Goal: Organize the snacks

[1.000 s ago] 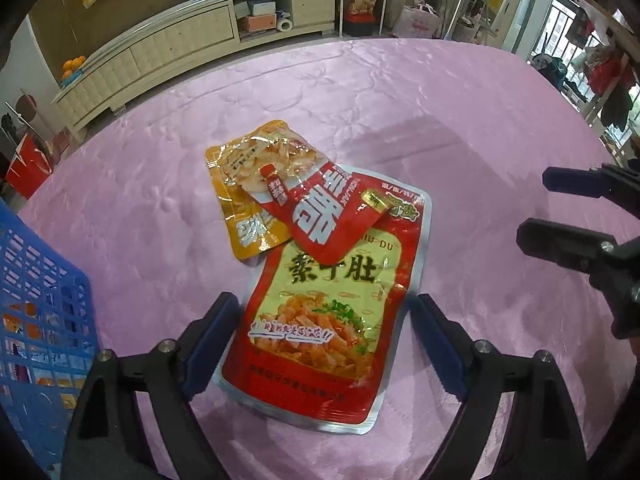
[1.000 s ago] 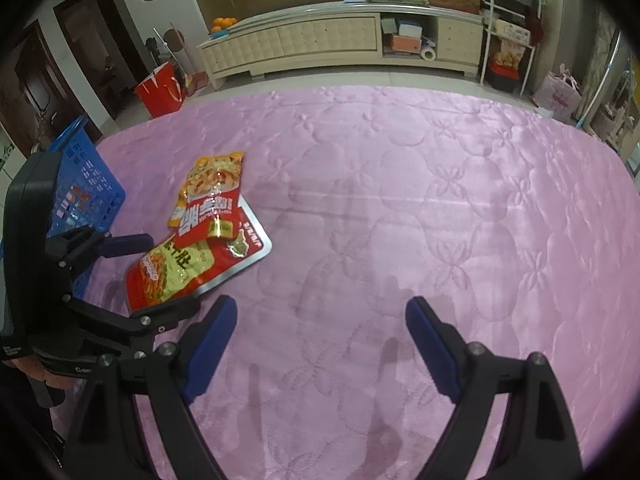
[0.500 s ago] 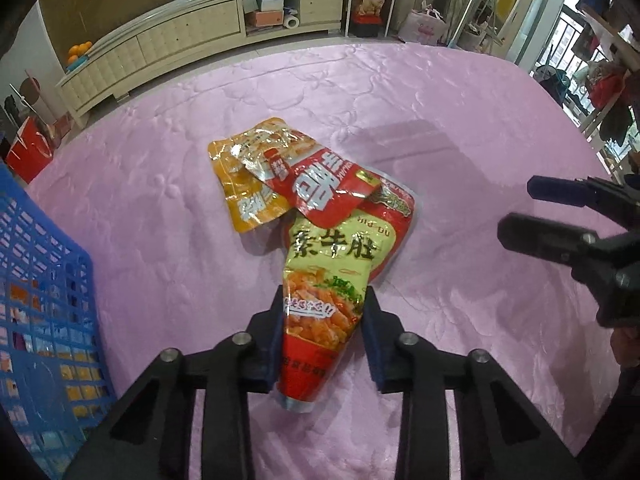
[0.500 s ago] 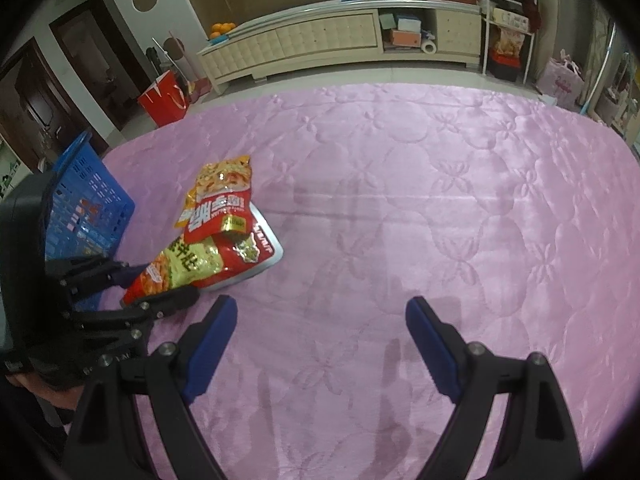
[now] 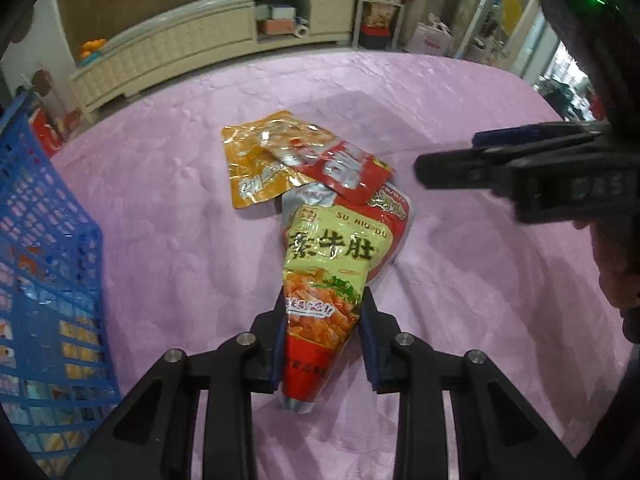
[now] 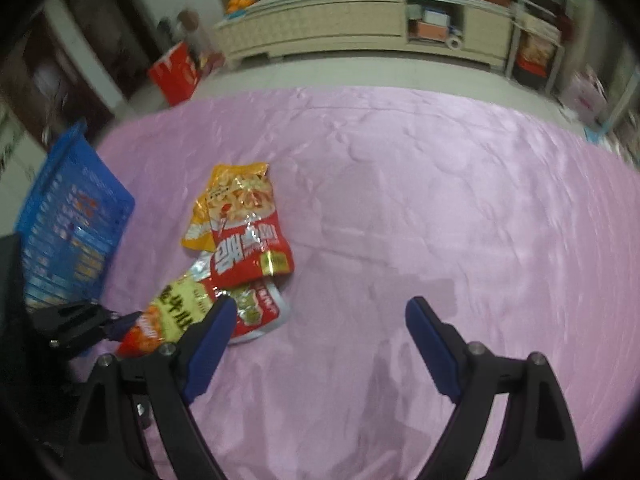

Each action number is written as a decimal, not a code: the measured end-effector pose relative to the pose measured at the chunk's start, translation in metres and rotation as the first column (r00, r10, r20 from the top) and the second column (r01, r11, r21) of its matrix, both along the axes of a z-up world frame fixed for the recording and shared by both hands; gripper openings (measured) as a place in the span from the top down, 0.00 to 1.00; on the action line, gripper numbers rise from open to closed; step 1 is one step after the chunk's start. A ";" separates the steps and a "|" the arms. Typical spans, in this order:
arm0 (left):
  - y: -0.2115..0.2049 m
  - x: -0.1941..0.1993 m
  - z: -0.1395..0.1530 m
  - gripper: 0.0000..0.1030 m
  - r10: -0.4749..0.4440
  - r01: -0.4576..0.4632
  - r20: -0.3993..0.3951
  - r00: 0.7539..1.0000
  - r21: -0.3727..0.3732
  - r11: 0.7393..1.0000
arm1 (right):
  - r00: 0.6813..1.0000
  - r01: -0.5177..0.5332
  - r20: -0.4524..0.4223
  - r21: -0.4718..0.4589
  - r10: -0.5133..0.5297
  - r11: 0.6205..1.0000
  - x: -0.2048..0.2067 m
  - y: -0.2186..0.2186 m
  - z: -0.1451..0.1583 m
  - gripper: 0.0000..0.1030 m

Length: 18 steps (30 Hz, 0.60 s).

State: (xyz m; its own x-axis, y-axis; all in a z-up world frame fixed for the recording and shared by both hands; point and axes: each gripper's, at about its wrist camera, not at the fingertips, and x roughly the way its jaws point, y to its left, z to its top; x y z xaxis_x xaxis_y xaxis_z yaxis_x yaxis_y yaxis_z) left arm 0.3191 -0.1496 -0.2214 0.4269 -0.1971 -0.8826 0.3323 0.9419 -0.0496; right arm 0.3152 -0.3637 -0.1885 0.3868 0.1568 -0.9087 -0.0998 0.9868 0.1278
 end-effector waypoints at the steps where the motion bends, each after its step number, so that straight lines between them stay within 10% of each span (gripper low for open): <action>1: 0.004 0.001 0.001 0.73 0.014 -0.014 -0.003 1.000 -0.005 1.000 | 1.000 -0.017 0.001 0.006 0.017 1.000 0.006 0.003 -0.001 0.13; 12: 0.011 0.001 0.004 0.73 0.036 -0.036 -0.011 0.999 -0.014 0.999 | 0.990 -0.140 -0.020 0.041 0.141 0.989 0.046 0.041 -0.018 0.14; 18: 0.009 0.008 0.005 0.73 0.043 -0.044 -0.030 0.999 -0.026 0.999 | 0.983 -0.179 -0.022 0.045 0.181 0.983 0.052 0.048 -0.023 0.46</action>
